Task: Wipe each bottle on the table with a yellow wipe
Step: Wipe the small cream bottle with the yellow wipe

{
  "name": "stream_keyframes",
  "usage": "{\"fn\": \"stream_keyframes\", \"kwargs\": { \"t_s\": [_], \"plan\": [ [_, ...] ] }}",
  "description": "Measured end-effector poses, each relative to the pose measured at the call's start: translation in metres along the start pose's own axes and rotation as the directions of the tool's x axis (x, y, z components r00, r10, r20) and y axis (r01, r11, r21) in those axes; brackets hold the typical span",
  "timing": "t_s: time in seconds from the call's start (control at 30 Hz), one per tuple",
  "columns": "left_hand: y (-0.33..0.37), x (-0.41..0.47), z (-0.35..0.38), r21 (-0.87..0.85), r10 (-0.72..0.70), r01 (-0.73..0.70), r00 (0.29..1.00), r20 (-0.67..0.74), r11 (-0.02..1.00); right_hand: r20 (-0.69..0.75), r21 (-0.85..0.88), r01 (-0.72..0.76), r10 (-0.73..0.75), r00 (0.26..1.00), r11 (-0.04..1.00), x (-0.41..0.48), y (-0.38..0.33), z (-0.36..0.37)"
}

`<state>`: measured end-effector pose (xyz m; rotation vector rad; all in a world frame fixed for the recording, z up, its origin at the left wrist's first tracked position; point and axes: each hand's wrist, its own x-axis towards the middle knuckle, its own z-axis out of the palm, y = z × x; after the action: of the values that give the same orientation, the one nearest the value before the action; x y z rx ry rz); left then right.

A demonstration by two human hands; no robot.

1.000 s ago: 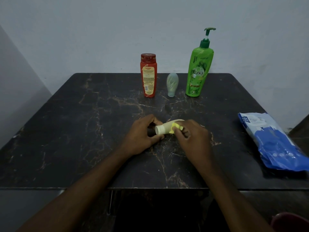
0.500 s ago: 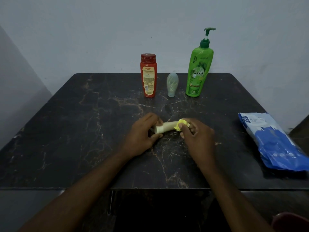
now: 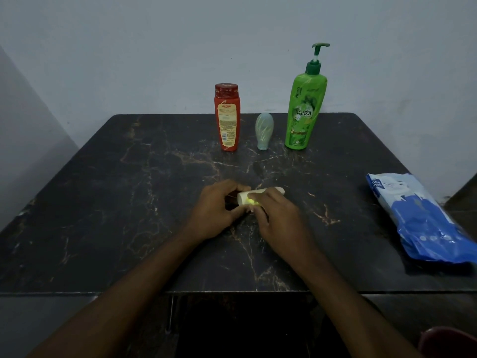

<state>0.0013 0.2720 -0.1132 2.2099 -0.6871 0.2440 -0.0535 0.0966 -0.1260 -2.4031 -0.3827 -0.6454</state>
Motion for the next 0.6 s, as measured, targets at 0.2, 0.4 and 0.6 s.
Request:
{"fn": "stream_keyframes", "kwargs": {
  "t_s": [0.2,0.4,0.6],
  "plan": [
    [0.002,0.0,-0.006,-0.081,-0.05,0.049,0.999,-0.016,0.996,-0.14,0.074,-0.211,0.219,0.966,0.975,0.006,0.014,-0.009],
    [0.006,0.0,-0.011,-0.28,-0.145,0.139,0.989,0.0,0.95,-0.193,0.365,-0.348,0.435,0.879,0.864,0.01,0.03,-0.017],
    [-0.001,0.002,-0.014,-0.443,-0.189,0.184,0.981,0.034,0.878,0.035,0.79,-0.39,0.599,0.8,0.474,0.015,0.037,-0.025]
  ]
}}
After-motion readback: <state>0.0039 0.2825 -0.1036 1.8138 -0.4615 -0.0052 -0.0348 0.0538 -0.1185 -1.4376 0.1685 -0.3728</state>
